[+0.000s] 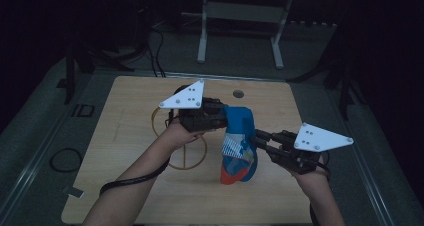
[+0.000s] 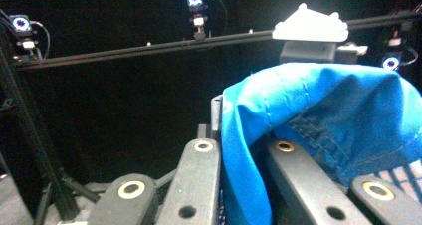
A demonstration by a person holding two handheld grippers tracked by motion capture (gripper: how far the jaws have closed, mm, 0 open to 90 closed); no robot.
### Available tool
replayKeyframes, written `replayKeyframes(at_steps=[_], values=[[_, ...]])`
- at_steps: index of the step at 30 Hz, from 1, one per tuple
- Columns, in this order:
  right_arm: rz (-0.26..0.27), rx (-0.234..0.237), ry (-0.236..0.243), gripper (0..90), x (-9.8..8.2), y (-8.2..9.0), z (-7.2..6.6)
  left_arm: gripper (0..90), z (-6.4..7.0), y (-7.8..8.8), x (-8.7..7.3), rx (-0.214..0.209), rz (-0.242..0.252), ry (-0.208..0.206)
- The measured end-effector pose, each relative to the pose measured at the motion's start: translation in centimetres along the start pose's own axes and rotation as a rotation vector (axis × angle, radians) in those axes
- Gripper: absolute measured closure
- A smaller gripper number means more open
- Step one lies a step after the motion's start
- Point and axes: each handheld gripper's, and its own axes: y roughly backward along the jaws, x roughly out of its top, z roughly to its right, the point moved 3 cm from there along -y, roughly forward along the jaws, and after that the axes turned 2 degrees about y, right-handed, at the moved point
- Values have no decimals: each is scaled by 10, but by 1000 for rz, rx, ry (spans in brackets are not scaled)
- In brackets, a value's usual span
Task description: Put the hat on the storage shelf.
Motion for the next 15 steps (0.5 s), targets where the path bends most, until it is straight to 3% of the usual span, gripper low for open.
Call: replayKeyframes(at_steps=[3,10,15], values=[[-7,-25,-4,900,0,0,2,886,0,2,0,-4,-7,3],[37,-67,-24,900,8,14,11,883,-1,12,-1,21,-25,1],[48,-79,-18,900,16,19,14,881,3,18,-2,29,-70,-19]])
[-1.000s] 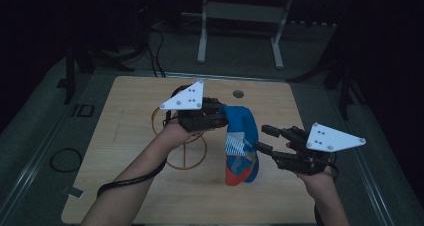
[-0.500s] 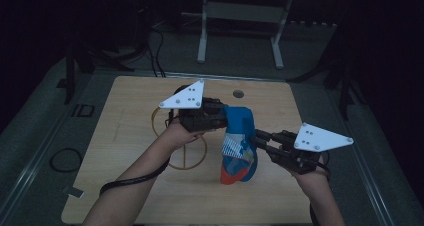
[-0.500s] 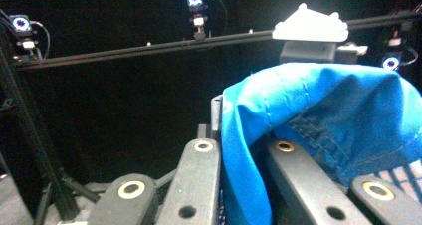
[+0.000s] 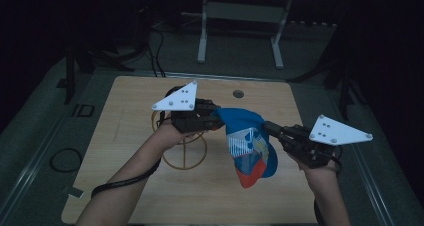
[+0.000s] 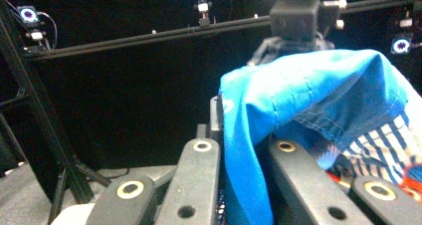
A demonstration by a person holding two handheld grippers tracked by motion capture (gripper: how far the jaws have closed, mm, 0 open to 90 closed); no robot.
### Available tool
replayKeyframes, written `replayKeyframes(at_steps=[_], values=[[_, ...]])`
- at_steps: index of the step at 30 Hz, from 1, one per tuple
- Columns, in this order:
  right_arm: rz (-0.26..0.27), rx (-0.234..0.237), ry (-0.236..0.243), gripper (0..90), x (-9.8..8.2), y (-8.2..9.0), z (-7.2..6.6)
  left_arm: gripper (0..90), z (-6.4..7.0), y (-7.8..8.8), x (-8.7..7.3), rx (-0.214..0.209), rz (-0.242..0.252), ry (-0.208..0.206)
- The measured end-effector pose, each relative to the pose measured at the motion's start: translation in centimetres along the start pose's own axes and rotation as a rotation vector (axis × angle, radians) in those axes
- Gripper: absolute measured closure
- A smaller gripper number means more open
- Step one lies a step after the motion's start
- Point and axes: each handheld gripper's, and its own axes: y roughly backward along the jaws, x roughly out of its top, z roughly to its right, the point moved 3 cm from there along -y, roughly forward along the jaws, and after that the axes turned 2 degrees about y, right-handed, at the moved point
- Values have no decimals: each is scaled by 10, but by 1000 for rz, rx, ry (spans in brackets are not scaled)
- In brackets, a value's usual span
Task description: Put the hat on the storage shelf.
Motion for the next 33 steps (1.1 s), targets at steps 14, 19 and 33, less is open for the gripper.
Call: replayKeyframes(at_steps=[14,19,33], values=[[16,-21,-8,900,14,1,7,599,11,13,-9,73,-195,-28],[25,-37,-16,900,17,2,9,481,18,25,-12,145,-242,-27],[24,-53,-18,900,29,-17,13,71,41,106,-35,398,-240,26]])
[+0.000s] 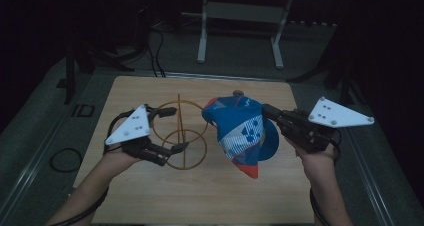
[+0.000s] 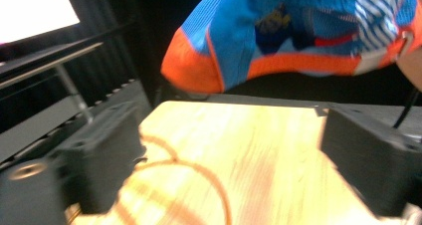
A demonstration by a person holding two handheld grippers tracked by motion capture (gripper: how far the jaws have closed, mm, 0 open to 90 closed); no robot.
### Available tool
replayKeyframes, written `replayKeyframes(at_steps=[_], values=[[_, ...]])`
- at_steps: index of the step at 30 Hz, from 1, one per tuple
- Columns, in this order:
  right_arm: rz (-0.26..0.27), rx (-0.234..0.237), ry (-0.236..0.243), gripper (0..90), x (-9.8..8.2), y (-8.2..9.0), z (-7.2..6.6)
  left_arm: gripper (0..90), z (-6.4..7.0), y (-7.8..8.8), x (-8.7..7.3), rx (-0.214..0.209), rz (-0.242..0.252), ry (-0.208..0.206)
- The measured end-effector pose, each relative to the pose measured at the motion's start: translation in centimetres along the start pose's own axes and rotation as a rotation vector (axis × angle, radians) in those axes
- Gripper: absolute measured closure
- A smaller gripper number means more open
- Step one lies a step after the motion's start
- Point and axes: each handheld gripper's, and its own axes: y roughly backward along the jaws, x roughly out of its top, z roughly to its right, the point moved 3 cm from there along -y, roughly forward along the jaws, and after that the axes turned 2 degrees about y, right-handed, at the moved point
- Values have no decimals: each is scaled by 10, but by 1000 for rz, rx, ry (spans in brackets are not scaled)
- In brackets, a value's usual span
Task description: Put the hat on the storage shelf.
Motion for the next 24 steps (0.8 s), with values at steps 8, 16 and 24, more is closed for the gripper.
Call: replayKeyframes(at_steps=[8,16,24], values=[[-1,7,2,900,16,-33,2,30,-7,44,-57,267,-24,93],[-15,39,-5,900,33,-85,-4,30,-13,64,-123,487,-60,190],[-43,101,-29,900,40,-142,-21,30,-2,63,-178,566,-47,246]])
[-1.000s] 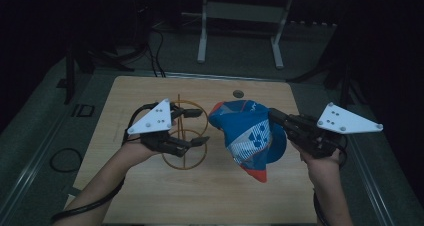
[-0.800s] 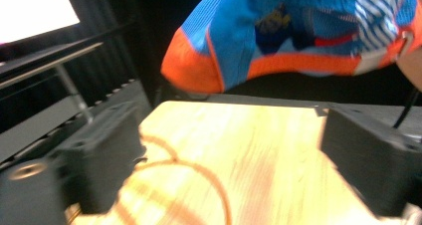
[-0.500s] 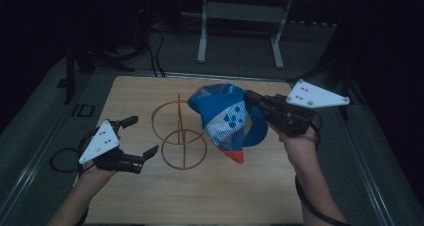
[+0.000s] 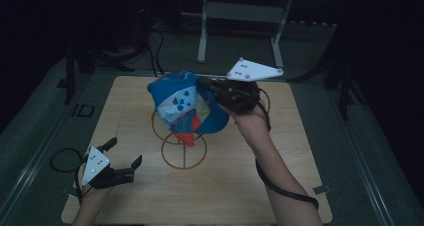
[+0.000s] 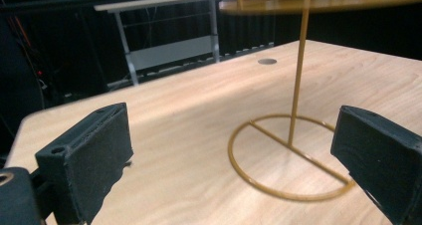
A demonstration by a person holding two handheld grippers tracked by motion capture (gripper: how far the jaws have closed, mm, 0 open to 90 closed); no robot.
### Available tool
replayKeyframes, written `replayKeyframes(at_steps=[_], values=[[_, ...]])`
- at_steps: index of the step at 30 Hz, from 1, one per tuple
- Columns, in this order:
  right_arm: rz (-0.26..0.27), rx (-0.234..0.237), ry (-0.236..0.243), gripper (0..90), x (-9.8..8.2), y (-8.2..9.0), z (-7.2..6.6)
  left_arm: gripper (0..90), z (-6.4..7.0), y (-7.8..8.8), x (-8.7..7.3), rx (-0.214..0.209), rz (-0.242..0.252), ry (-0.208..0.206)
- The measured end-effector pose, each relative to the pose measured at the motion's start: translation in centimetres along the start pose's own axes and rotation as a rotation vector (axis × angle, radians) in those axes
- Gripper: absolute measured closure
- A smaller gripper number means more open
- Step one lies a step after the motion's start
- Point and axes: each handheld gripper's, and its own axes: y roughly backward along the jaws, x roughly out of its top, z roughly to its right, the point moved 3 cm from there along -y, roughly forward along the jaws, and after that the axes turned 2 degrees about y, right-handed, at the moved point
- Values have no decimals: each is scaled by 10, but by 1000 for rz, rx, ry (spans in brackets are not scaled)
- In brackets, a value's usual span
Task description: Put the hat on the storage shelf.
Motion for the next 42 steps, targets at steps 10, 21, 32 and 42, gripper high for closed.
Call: replayKeyframes(at_steps=[10,21,32,42], values=[[-87,107,1,900,-6,-66,-29,30,-15,4,-19,52,-17,46],[-152,129,-8,900,-28,-86,-32,30,-13,1,-24,39,-24,46],[-179,116,-12,900,-44,-79,-29,30,-11,-2,-26,16,-36,58],[-169,93,-45,900,-62,-58,-20,31,-11,-2,-28,12,-44,61]])
